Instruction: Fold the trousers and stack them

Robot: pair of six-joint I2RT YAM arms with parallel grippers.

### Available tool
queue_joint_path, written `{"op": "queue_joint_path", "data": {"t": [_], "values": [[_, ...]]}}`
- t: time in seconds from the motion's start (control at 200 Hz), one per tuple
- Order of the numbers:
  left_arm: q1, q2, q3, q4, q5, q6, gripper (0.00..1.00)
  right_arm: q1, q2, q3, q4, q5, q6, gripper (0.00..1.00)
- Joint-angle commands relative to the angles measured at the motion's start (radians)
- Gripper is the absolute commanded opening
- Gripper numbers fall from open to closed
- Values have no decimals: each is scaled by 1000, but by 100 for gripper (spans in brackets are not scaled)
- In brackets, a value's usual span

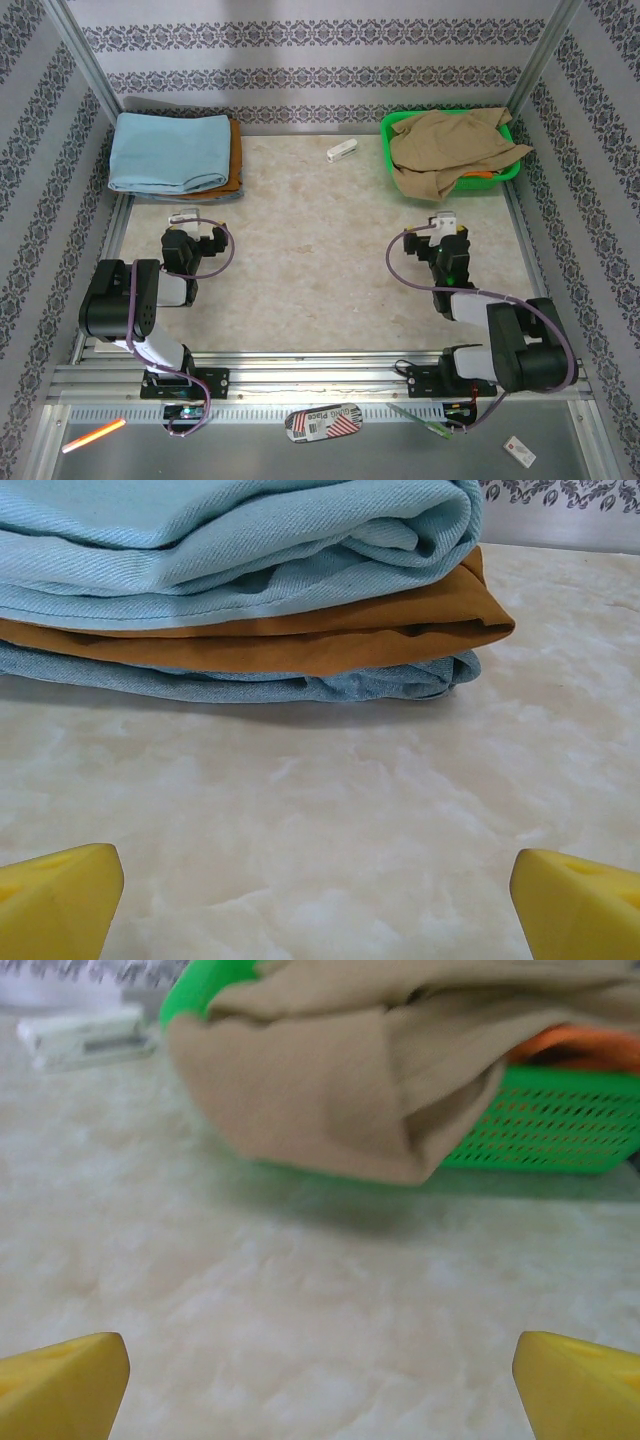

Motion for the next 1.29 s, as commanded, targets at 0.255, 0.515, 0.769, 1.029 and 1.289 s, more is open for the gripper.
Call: {"op": "queue_joint_path", "data": {"t": [0.255, 0.515, 0.769, 1.029, 1.289], "values": [[-13, -15, 18, -11, 1, 24, 99, -72, 199, 85, 137, -46, 88, 98], [-14, -15, 28, -31, 14, 29, 99, -35, 182, 127, 52, 0, 50, 98], [-14, -16, 30, -34, 16, 30, 99, -35, 183, 125, 54, -3, 49, 98], [-14, -16, 32, -38, 35, 37, 99, -34, 182, 125, 52, -3, 47, 98], [-14, -14, 38, -50, 60, 47, 99, -29, 182, 125, 54, 3, 44, 98]]}}
